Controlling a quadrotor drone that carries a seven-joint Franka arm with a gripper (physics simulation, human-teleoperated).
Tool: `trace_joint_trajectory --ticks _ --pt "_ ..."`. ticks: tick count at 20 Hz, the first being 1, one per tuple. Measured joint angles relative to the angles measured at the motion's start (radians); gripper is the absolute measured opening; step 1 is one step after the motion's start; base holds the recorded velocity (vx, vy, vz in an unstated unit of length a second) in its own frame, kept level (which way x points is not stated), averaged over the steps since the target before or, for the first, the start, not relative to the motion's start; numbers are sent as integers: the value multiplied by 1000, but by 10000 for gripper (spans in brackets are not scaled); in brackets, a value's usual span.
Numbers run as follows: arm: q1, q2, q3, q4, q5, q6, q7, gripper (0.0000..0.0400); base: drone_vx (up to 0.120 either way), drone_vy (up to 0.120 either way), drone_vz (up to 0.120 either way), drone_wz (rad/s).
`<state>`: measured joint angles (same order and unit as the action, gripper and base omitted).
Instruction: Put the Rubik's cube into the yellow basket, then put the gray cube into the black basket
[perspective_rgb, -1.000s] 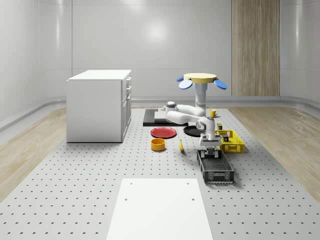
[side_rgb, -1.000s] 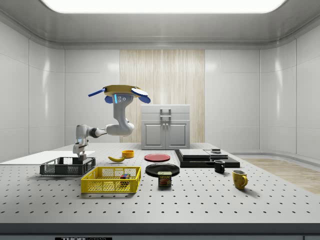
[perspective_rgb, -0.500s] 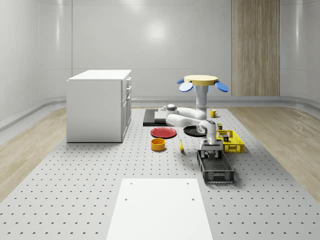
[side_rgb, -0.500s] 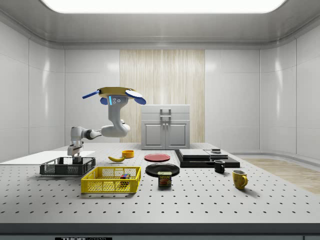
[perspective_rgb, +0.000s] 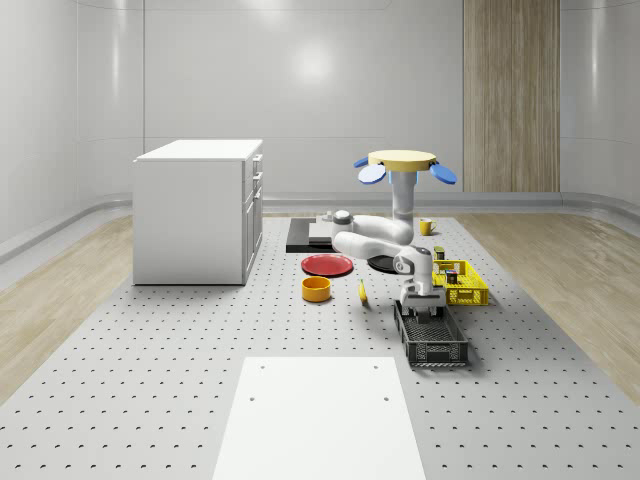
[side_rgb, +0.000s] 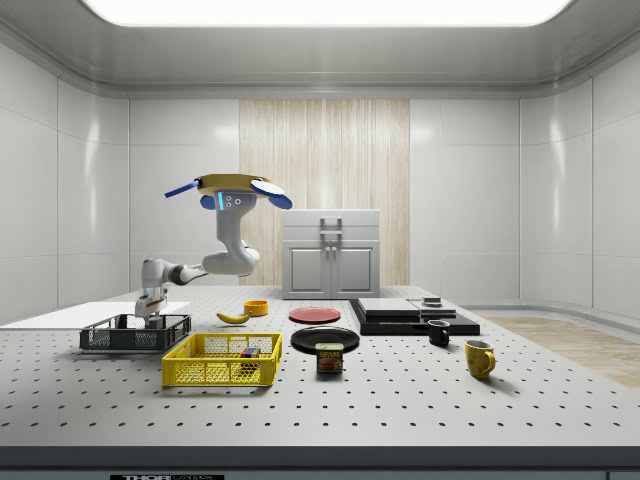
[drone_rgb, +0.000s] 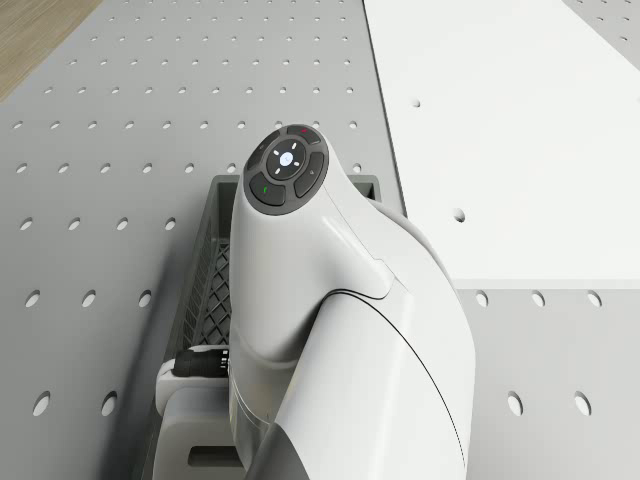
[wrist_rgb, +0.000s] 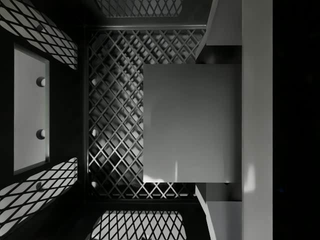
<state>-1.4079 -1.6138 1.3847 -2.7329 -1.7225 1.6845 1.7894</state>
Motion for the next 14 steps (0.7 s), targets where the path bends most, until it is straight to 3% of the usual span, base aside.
trace_joint_trajectory --ticks 9,14 --pt "-11 8 -61 14 -58 19 2 250 0 0 0 0" --pt "-9 12 -57 13 -55 14 1 353 0 0 0 0"
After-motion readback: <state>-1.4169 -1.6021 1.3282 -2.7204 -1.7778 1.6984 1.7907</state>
